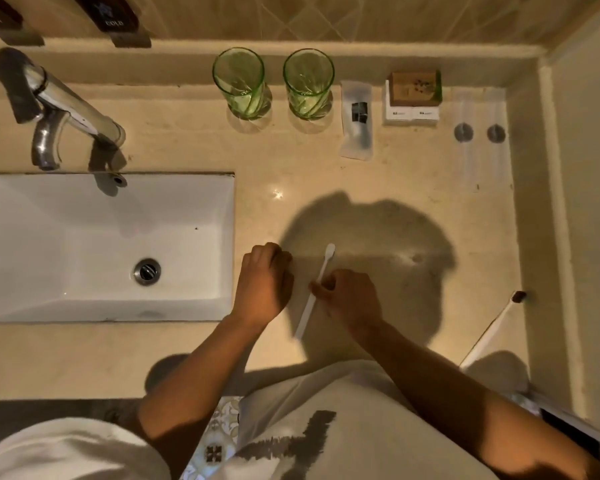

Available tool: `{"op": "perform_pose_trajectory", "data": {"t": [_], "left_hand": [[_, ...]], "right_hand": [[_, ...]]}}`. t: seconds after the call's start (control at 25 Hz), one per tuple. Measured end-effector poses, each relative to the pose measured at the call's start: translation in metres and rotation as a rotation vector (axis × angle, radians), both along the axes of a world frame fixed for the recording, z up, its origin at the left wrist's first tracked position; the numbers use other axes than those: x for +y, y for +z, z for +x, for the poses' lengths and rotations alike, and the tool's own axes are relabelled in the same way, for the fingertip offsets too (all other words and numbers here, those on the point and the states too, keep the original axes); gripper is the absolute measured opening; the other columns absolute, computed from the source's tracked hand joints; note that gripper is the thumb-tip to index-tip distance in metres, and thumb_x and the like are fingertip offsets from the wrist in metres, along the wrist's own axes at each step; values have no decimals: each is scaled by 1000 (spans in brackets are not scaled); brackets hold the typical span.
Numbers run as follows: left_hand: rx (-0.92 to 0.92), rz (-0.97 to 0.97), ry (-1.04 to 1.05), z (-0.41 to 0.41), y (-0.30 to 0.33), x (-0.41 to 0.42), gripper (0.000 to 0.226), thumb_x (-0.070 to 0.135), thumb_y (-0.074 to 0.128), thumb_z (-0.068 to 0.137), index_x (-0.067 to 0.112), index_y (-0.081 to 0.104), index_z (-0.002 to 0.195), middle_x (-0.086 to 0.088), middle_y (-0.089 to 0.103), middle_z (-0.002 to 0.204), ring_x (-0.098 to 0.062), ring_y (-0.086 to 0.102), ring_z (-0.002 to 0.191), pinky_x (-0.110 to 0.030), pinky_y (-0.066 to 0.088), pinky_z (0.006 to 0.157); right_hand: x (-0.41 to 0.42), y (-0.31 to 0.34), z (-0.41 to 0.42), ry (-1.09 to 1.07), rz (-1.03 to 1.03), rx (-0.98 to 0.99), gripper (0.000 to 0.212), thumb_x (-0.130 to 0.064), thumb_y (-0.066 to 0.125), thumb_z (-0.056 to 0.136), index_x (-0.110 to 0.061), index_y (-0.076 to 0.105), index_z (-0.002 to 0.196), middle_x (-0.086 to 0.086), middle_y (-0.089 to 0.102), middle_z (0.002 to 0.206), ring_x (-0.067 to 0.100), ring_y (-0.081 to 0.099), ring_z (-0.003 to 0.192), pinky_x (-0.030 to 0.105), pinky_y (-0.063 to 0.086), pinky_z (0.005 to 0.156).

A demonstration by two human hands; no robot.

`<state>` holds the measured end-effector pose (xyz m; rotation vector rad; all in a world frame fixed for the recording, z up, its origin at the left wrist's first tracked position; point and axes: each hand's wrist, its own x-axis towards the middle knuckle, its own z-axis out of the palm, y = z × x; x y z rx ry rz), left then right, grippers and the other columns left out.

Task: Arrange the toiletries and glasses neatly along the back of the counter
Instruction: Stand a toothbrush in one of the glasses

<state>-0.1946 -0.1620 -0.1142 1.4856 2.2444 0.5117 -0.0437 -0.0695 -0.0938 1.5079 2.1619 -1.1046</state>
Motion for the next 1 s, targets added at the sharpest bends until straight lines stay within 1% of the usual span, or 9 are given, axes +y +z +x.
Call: {"op": "perform_pose_trajectory", "data": {"t": [0.12, 0.2, 0.28, 0.36, 0.48, 0.6, 0.72, 0.84, 1.0], "left_hand": [[73, 12, 8, -12, 3, 18, 19, 5, 65, 78, 1, 65, 96, -16, 61, 102, -39, 56, 91, -44, 45, 79], [113, 26, 63, -23, 2, 39, 36, 0, 62, 71, -3, 65, 107, -22, 62, 119, -45, 56, 113, -51, 46, 96], [132, 2, 90, -33, 2, 66, 49, -4, 57, 73, -6, 61, 122, -27, 54, 140, -46, 45, 136, -56, 35, 114], [121, -10, 60, -44, 1, 93, 55, -2, 53, 78, -7, 55, 133, -28, 47, 150, -43, 36, 146, -54, 27, 120], [123, -5, 37, -58, -12, 114, 58, 11, 51, 82, -1, 53, 139, -23, 46, 152, -39, 36, 146, -51, 28, 121], [120, 24, 44, -62, -29, 112, 59, 22, 51, 84, 4, 52, 140, -17, 48, 150, -36, 40, 143, -50, 35, 117], [141, 35, 43, -63, -40, 109, 61, 25, 49, 89, 5, 48, 146, -16, 46, 154, -33, 36, 148, -49, 33, 120], [131, 50, 52, -62, -46, 109, 62, 23, 50, 89, 9, 43, 148, -14, 42, 158, -29, 28, 153, -48, 25, 124], [135, 91, 66, -61, -51, 108, 62, 22, 52, 86, 11, 44, 147, -13, 42, 158, -28, 28, 153, -47, 23, 125]], "right_hand": [[11, 2, -12, -140, 31, 66, 34, -43, 67, 86, -18, 70, 63, -4, 69, 59, 10, 66, 57, 22, 44, 56], [29, 8, -22, -261, 71, 108, 26, -35, 67, 81, -17, 70, 63, -6, 68, 60, 12, 66, 60, 22, 45, 55], [54, 16, -34, -376, 89, 200, 21, -30, 64, 82, -15, 67, 67, -1, 69, 67, 17, 66, 67, 27, 51, 62], [86, 30, -52, -455, 86, 369, 23, -27, 59, 86, -9, 67, 73, 6, 71, 73, 24, 69, 72, 36, 56, 72], [134, 55, -83, -495, 157, 557, 25, -26, 51, 85, -10, 68, 76, 6, 71, 73, 20, 68, 68, 33, 53, 65], [172, 75, -113, -571, 175, 812, 15, -12, 58, 91, -9, 72, 90, 1, 67, 62, 14, 61, 53, 27, 50, 52], [208, 87, -144, -678, 110, 1001, 10, -7, 63, 92, -7, 68, 101, 5, 69, 67, 17, 66, 58, 26, 51, 49], [232, 90, -160, -744, 162, 1012, 10, -11, 67, 89, -18, 63, 95, 5, 76, 77, 21, 73, 62, 26, 50, 48], [245, 79, -164, -814, 206, 932, 9, -16, 68, 87, -19, 60, 89, 5, 76, 77, 20, 73, 56, 25, 50, 47]]}}
